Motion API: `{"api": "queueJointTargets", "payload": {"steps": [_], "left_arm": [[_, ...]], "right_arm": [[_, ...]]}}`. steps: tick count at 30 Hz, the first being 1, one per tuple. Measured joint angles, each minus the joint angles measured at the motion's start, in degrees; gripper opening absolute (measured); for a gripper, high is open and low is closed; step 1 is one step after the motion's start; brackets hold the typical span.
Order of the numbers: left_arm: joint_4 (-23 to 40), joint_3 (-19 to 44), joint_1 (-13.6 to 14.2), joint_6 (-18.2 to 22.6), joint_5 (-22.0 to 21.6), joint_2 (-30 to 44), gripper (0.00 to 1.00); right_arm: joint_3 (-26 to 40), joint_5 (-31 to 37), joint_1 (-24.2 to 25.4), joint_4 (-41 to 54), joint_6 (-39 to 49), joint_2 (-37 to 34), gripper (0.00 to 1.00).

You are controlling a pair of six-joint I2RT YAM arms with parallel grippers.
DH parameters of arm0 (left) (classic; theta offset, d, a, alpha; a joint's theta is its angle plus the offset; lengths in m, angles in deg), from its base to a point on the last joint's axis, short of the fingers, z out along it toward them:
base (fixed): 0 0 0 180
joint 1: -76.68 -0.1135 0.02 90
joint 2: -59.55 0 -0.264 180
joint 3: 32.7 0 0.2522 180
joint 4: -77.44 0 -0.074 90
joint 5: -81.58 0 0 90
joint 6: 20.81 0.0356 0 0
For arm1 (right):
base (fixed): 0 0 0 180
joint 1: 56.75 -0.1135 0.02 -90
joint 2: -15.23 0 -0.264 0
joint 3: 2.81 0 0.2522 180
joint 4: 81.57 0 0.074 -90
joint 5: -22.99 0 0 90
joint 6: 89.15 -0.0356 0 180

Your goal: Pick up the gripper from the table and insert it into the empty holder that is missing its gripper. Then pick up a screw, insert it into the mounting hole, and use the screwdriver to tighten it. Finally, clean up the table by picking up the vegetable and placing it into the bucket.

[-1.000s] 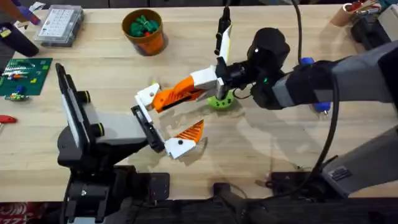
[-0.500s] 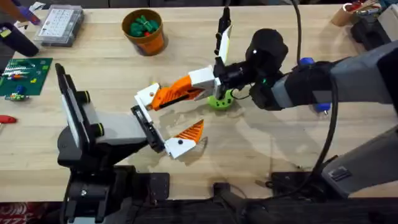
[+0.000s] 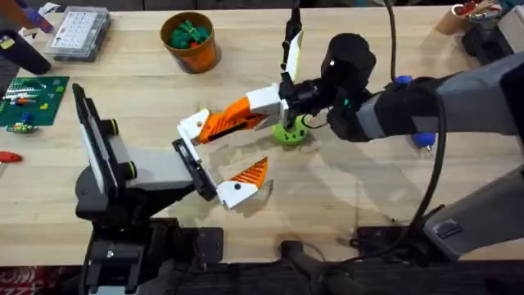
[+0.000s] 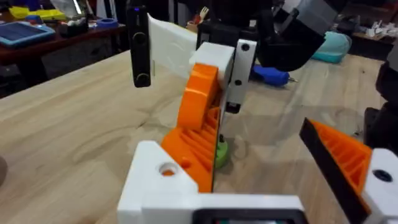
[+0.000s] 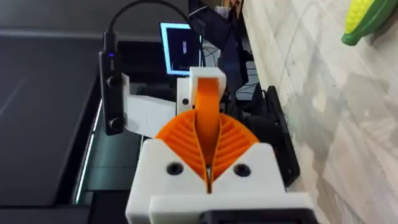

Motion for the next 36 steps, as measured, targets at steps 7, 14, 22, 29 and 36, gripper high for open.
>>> {"api": "queueJointTargets", "payload": {"steps": [7, 14, 22, 29, 36], "left_arm": [[-0.02, 0.0, -0.01, 0.01, -0.14, 0.0, 0.988], [-0.01, 0.0, -0.26, -0.05, -0.16, 0.0, 0.988], [-0.02, 0.0, -0.31, 0.04, -0.17, 0.0, 0.988], [-0.12, 0.0, -0.33, 0.63, -0.58, 0.0, 0.988], [-0.21, 0.02, -0.33, 0.69, -1.67, 0.0, 0.988]], "right_arm": [[0.38, -0.28, -0.02, 0.07, 0.33, -0.44, 0.014], [3.85, -1.55, -0.56, -0.17, 0.37, -3.46, 0.014], [4.28, -1.39, -1.44, 0.01, 0.38, -3.53, 0.012], [4.94, -1.38, -1.49, 0.51, 0.42, -3.53, 0.012], [9.3, -3.85, -1.49, 11.48, 5.15, -3.61, 0.014]]}}
